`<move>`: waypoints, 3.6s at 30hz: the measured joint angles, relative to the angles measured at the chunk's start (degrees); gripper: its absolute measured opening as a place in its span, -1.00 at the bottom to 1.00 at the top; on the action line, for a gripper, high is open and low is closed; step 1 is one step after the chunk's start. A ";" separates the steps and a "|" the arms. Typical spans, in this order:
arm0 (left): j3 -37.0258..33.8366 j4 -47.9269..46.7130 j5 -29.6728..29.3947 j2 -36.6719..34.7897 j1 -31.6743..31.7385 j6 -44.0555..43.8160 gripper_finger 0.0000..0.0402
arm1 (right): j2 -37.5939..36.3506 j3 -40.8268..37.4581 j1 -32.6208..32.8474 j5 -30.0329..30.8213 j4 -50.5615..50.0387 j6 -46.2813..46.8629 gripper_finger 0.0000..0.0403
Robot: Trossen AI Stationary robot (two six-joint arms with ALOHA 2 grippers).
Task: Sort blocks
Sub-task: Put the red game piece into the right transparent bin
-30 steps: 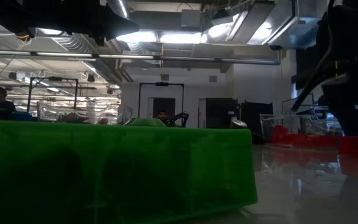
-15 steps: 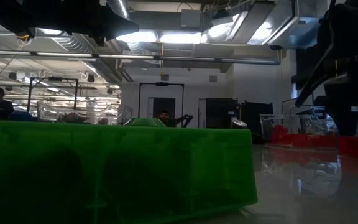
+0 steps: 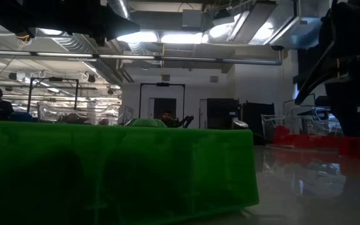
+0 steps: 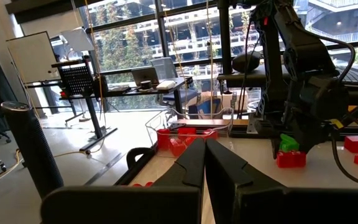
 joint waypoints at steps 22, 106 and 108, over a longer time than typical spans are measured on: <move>0.00 0.00 0.00 0.00 0.00 0.00 -0.98 | 0.11 12.13 -0.07 5.77 -12.56 0.87 0.35; 0.00 0.04 0.00 -0.02 0.00 0.22 -0.98 | 0.70 25.02 -49.11 1.45 12.04 -30.50 0.55; 0.00 0.04 0.00 -0.01 0.00 0.22 -0.98 | 2.14 25.02 -49.11 -0.70 16.49 -30.50 0.55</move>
